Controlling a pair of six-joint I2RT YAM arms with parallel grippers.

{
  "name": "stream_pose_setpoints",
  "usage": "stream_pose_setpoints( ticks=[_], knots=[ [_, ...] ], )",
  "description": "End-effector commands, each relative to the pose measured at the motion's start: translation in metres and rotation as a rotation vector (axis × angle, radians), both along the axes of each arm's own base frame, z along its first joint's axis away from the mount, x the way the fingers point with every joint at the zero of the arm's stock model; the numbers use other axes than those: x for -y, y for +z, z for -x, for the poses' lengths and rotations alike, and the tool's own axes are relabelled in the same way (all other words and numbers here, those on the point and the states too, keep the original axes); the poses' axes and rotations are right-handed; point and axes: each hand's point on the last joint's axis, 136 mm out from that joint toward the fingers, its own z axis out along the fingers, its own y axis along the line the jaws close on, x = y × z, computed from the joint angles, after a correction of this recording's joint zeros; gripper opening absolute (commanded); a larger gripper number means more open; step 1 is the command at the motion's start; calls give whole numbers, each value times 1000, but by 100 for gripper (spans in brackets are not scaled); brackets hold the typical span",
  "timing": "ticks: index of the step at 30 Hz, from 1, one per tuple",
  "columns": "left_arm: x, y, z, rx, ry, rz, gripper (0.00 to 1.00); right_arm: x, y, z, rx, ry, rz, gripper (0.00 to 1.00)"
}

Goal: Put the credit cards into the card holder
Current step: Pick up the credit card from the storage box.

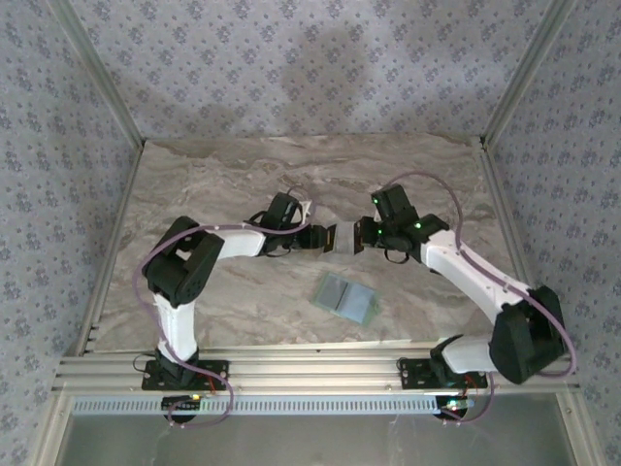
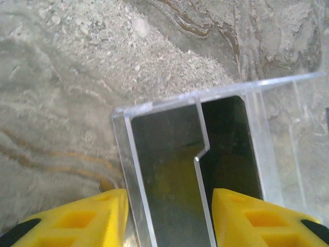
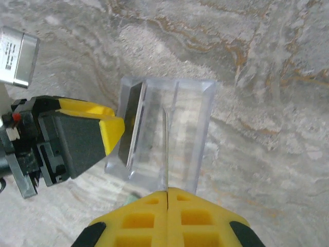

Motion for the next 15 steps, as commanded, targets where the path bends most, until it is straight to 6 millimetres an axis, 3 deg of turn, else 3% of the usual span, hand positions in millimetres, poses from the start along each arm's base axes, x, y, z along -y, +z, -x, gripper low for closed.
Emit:
stream_pose_setpoints(
  ticks=[1, 9, 15],
  knots=[
    [3, 38, 3, 74, -21, 73, 48, -2, 1, 20, -22, -5, -107, 0],
    [-8, 40, 24, 101, -25, 43, 50, -7, -21, 64, -97, 23, -240, 0],
    [-3, 26, 60, 119, -98, -37, 47, -19, -41, 88, -194, 76, -321, 0]
  ],
)
